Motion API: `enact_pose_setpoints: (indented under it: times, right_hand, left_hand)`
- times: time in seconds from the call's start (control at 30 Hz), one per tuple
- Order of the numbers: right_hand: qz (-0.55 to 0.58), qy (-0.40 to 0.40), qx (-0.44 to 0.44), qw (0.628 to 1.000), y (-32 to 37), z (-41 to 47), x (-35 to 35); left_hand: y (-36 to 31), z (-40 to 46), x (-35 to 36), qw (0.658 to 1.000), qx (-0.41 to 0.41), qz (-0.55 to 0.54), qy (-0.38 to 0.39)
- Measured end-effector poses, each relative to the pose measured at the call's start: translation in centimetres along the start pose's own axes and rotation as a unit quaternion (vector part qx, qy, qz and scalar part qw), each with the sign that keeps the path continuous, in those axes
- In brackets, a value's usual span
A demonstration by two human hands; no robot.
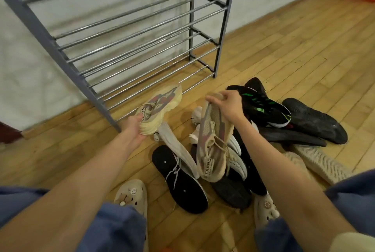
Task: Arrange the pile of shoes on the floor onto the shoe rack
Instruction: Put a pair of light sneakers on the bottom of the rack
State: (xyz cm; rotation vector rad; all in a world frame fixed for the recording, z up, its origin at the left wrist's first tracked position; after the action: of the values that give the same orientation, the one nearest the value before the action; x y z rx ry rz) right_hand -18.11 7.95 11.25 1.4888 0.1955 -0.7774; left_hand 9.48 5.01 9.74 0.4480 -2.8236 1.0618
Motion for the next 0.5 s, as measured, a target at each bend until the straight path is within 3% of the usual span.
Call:
enact_pose_setpoints:
  times: [0.13, 0.3, 0.5]
  right_hand:
    - [-0.015, 0.07, 0.039, 0.997, -2.8, -1.0, 3.3]
    - [-0.289, -0.011, 0.066, 0.955, -3.3, -3.8, 5.2]
    - [-0.396, 0.15, 0.108, 0.899, -3.2, -11.3, 9.6]
  left_hand:
    - [1.1, 0.7, -0.7, 0.999, -0.04, -0.004, -0.026]
    - [2.7, -0.3, 0.2, 0.993, -0.089, -0.073, -0.024]
    - [3.7, -1.8, 0.9, 0.983, -0.121, -0.135, -0.021]
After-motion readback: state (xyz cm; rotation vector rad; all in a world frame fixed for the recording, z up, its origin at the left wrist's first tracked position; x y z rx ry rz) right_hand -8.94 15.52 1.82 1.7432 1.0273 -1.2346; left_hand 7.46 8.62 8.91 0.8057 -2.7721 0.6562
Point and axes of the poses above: each hand's wrist, its own z-axis towards the middle knuckle, its own x-axis out of the palm, y = z × x, the point moved 2 cm from there along z, towards the middle knuckle, and after that the axes turned 7 degrees about -x, right-handed, at the moved point
